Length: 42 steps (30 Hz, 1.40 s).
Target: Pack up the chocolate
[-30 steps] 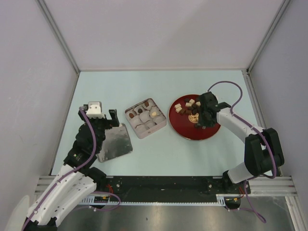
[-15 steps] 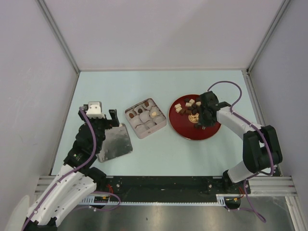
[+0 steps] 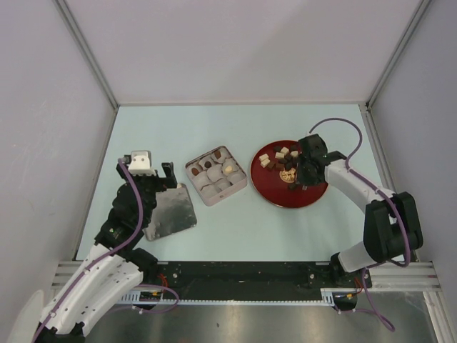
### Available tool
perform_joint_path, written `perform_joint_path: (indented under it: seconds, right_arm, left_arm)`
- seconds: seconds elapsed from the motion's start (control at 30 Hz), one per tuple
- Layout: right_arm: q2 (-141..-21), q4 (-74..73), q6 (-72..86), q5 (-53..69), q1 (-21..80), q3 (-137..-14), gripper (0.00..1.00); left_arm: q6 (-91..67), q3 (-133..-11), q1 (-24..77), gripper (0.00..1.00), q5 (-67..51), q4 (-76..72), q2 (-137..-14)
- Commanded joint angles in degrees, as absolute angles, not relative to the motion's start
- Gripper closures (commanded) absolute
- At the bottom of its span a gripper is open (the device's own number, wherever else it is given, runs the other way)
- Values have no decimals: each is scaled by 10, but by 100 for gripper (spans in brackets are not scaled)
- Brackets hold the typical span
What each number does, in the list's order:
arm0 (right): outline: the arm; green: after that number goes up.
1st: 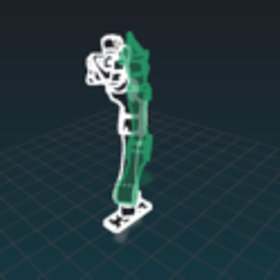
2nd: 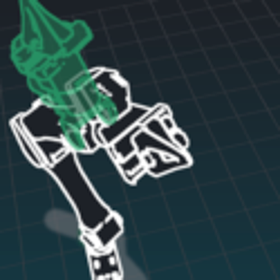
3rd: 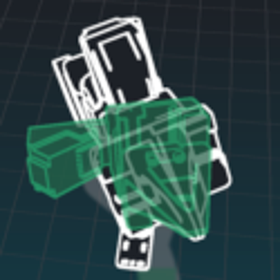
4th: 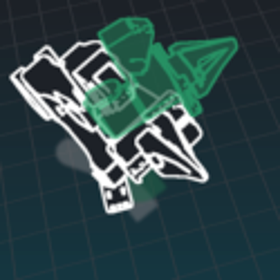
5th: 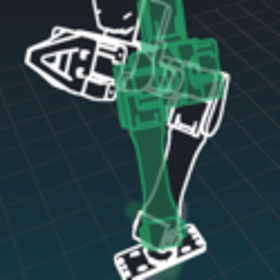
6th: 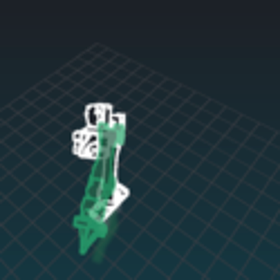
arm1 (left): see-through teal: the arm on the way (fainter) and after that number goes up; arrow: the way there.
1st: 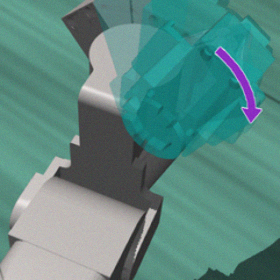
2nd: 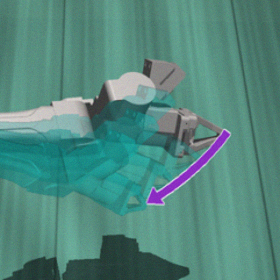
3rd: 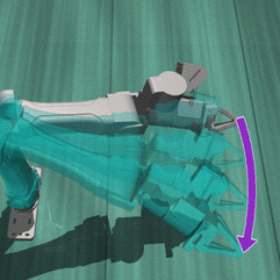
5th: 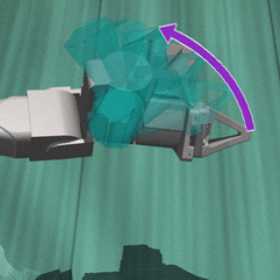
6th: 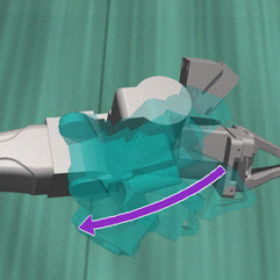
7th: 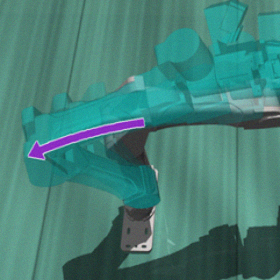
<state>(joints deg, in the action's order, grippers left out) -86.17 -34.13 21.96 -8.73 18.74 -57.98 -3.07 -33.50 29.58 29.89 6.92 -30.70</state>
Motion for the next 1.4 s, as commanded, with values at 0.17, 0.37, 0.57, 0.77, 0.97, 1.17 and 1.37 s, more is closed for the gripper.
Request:
perform_joint_path:
  seconds: [0.17,0.37,0.57,0.77,0.97,1.17,1.37]
  right_arm:
    - [-782,-348,178,-98,190,-588,98]
    - [-752,-334,149,-91,222,-603,100]
    - [-744,-323,124,-91,264,-621,100]
    - [-749,-284,107,-62,333,-647,100]
    - [-795,-223,95,-32,396,-673,100]
    - [-861,-160,84,10,446,-703,100]
    - [-916,-120,81,27,475,-723,100]
  left_arm:
    - [-36,-336,293,0,310,51,-316]
    - [-40,-330,293,0,317,45,-310]
    - [-56,-325,293,0,317,43,-294]
    - [-62,-323,293,0,322,57,-265]
    - [-58,-310,293,0,323,72,-205]
    - [-55,-304,293,0,323,97,-161]
    - [-49,-301,293,0,326,113,-140]
